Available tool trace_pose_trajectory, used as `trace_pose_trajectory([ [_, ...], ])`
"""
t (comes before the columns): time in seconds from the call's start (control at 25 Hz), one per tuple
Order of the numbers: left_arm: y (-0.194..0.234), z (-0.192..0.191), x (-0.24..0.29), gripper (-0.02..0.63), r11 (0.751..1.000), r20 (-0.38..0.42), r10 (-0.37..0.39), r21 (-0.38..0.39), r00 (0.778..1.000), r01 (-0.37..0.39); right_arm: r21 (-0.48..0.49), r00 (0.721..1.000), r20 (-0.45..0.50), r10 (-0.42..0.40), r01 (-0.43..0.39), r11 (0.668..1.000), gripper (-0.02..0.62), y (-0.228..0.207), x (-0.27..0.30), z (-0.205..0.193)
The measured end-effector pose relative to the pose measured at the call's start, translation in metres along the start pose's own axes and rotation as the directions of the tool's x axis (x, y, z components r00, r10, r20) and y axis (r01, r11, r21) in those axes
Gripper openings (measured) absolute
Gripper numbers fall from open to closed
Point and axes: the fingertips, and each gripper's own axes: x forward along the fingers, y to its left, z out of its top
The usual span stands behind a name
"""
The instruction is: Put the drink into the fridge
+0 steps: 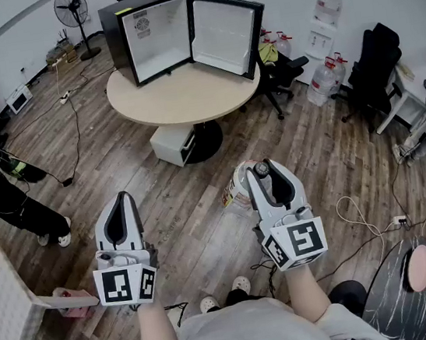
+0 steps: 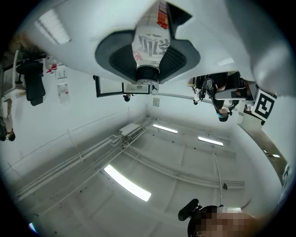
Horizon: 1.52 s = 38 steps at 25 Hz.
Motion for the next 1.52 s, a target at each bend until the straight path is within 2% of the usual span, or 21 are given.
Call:
trace_pose_trajectory([
  [0.72, -0.031, 0.0, 0.032, 0.006, 1.0, 0.017, -0.002, 0.022, 1.0, 0.002, -0.003, 0.999, 0.018, 0.027, -0.027, 1.0, 0.158, -0.038, 0.011, 0.003],
  [1.16, -0.066, -0.002, 0.059, 0.006, 0.999, 0.052, 0.015, 0.041, 0.999, -0.017, -0.003, 0.995, 0.03, 0.095, -0.095, 0.995, 0.156, -0.068, 0.027, 0.0],
  [1.52, -0.056, -0.021, 0.101, 0.006, 0.999, 0.033, 0.014, 0.033, 0.999, -0.015, 0.02, 0.996, 0.016, 0.09, -0.09, 0.996, 0.156, -0.091, 0.065, -0.018],
])
